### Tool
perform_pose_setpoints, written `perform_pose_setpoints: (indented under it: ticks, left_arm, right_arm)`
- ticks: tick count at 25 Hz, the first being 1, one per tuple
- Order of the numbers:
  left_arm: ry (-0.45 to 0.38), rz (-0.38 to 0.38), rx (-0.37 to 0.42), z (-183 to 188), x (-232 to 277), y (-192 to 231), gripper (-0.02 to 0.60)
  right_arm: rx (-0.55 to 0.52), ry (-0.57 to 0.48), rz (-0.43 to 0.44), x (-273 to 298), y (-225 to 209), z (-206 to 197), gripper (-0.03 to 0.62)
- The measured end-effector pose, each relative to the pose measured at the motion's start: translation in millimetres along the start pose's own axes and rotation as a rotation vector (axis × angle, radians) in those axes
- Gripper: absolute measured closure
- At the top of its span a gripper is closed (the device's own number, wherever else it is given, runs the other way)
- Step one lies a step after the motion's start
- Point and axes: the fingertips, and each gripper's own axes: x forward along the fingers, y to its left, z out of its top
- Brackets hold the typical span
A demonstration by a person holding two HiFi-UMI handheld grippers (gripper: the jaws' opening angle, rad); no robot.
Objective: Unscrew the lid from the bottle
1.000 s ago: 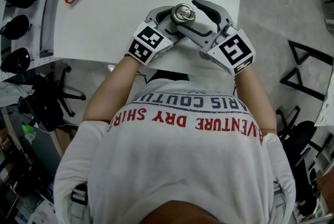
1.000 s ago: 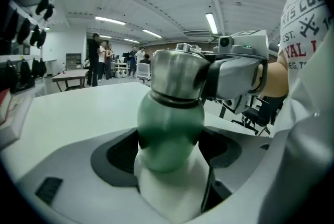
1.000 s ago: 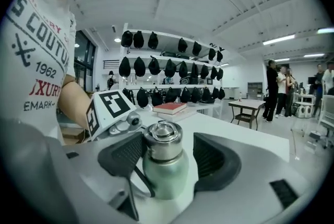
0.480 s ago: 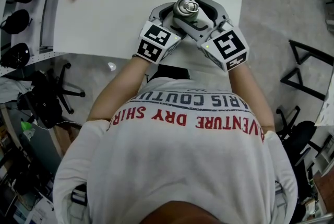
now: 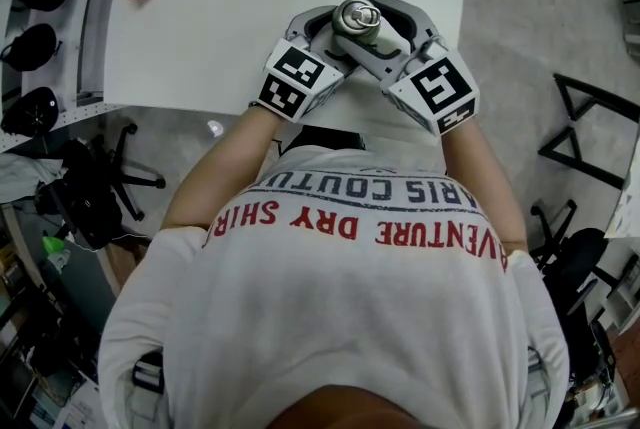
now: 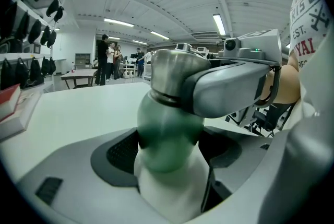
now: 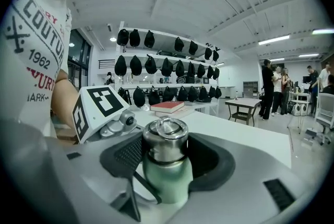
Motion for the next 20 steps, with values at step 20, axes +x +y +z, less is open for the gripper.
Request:
perform_pose_setpoints:
  ticks: [20]
  left_arm:
    - [0.129, -0.342, 0.225, -5.5, -0.6, -8.8, 0.210]
  right_arm:
    - [-0.184, 0.107, 0.329, -4.6, 7.4, -2.9, 0.335]
